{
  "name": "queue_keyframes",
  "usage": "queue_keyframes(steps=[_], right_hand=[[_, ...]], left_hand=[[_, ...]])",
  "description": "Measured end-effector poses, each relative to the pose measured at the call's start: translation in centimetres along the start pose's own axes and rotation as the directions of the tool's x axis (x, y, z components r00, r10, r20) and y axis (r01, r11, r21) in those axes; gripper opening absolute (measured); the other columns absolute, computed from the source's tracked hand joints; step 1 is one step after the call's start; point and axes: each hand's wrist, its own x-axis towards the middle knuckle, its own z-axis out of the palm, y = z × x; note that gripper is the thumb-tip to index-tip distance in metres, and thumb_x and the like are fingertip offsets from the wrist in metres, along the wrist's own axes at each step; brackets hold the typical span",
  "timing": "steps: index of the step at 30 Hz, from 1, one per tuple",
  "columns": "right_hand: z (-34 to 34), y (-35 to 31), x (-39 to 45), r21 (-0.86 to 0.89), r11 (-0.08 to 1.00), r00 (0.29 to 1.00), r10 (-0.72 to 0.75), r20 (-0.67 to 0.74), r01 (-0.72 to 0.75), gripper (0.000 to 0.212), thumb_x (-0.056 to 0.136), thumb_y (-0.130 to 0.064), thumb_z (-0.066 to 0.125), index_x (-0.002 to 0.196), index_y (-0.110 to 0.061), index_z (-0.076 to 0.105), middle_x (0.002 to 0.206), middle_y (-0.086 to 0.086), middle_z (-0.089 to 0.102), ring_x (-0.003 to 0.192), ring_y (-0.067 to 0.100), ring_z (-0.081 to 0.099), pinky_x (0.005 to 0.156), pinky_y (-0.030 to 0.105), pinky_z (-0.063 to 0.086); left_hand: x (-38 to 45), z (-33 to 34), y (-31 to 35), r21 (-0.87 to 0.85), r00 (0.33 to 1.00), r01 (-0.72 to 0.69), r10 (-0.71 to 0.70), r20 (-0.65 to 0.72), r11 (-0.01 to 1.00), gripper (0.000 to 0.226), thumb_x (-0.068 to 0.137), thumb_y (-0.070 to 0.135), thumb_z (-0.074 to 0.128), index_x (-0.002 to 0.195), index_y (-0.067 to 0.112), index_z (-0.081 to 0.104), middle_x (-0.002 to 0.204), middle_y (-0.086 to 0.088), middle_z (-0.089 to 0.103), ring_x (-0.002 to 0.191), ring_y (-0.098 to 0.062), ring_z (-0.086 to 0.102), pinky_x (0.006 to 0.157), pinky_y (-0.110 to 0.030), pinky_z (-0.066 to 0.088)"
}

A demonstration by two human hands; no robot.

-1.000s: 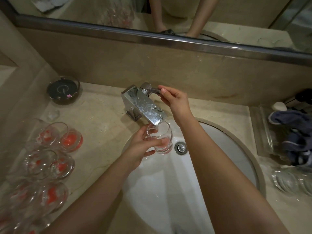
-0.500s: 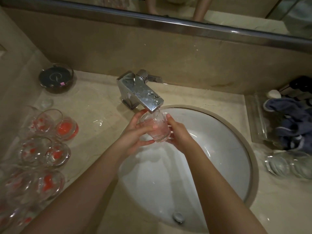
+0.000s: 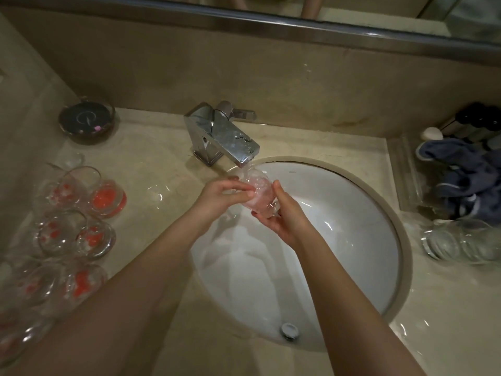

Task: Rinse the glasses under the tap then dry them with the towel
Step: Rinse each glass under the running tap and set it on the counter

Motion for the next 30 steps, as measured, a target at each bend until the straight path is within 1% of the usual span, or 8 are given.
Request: queue_keyframes(steps=[2,6,12,15,18,23,26,30], right_hand=[[0.0,0.0,0.1,-0.037,0.998,0.998,-0.053,-0.04,0.052,0.057,0.092,-0.048,0.06,0.121,0.0,0.057,0.109,0.022,0.06,0.095,0.023,0.066,0.073,0.029,0.055],[-0.2,-0.8,-0.1,-0.096,0.989,0.992,-0.119,-0.032,0.115,0.036,0.085,-0.028,0.073,0.112,-0.009,0.058,0.114,0.014,0.058,0.093,0.027,0.065,0.069,0.033,0.057],[0.0,-2.1,0.1,-0.239,0.947,0.976,-0.197,0.097,0.215,0.042,0.075,0.001,0.078,0.11,-0.015,0.062,0.118,0.003,0.057,0.098,0.022,0.064,0.086,0.043,0.054],[-0.2,-3.3,0.2,-0.229,0.967,0.99,-0.092,0.103,0.114,0.037,0.087,-0.025,0.072,0.12,-0.012,0.061,0.111,0.007,0.065,0.096,0.024,0.068,0.083,0.039,0.058],[-0.2,-4.6,0.2,-0.264,0.96,0.991,0.112,0.069,-0.09,0.051,0.092,-0.053,0.056,0.102,-0.004,0.066,0.089,0.012,0.069,0.076,0.028,0.072,0.064,0.031,0.06],[-0.8,-4.8,0.4,-0.293,0.955,0.978,0.027,0.206,0.035,0.023,0.09,-0.016,0.067,0.111,-0.009,0.062,0.108,0.015,0.062,0.079,0.026,0.07,0.067,0.026,0.056],[-1.2,-4.5,1.0,-0.381,0.911,0.967,-0.066,0.247,0.159,0.045,0.077,0.008,0.072,0.107,-0.022,0.06,0.113,0.002,0.062,0.09,0.019,0.066,0.076,0.031,0.054],[-0.6,-4.4,0.5,-0.327,0.945,0.979,0.041,0.197,0.026,0.028,0.091,-0.03,0.066,0.113,-0.013,0.062,0.115,0.014,0.063,0.091,0.026,0.07,0.075,0.032,0.058]], left_hand=[[0.2,-0.2,0.1,0.059,0.998,-0.065,0.065,-0.009,0.996,0.017,0.08,0.012,0.078,0.094,0.02,0.075,0.108,0.004,0.063,0.104,-0.002,0.059,0.092,-0.019,0.041],[0.2,0.1,1.2,-0.06,0.997,0.01,-0.005,0.074,0.998,0.014,0.091,0.01,0.065,0.102,0.004,0.07,0.084,0.001,0.072,0.067,0.0,0.067,0.061,-0.006,0.044],[1.2,0.2,1.4,-0.273,0.969,0.17,-0.111,0.219,0.947,0.018,0.095,0.014,0.056,0.09,0.011,0.073,0.08,-0.003,0.076,0.07,-0.011,0.072,0.068,-0.018,0.056],[1.2,0.5,1.3,-0.303,0.969,0.127,-0.054,0.24,0.944,0.025,0.092,0.009,0.057,0.082,0.015,0.078,0.08,-0.002,0.076,0.073,-0.011,0.073,0.071,-0.017,0.055],[1.1,0.9,1.2,-0.31,0.972,0.106,-0.033,0.232,0.945,0.013,0.087,0.011,0.061,0.092,0.011,0.073,0.086,-0.004,0.076,0.078,-0.014,0.073,0.082,-0.019,0.055],[1.6,0.7,1.5,-0.357,0.974,0.137,-0.06,0.22,0.924,0.015,0.088,0.014,0.061,0.093,0.01,0.074,0.084,-0.003,0.076,0.075,-0.012,0.073,0.074,-0.023,0.057],[1.6,0.4,1.8,-0.371,0.97,0.192,-0.118,0.213,0.908,0.016,0.096,0.011,0.053,0.096,0.01,0.07,0.082,0.0,0.076,0.069,-0.009,0.072,0.063,-0.019,0.056],[1.7,0.1,2.0,-0.336,0.968,0.188,-0.116,0.221,0.923,0.014,0.094,0.009,0.056,0.095,0.01,0.07,0.08,-0.001,0.076,0.07,-0.01,0.072,0.065,-0.021,0.056]])
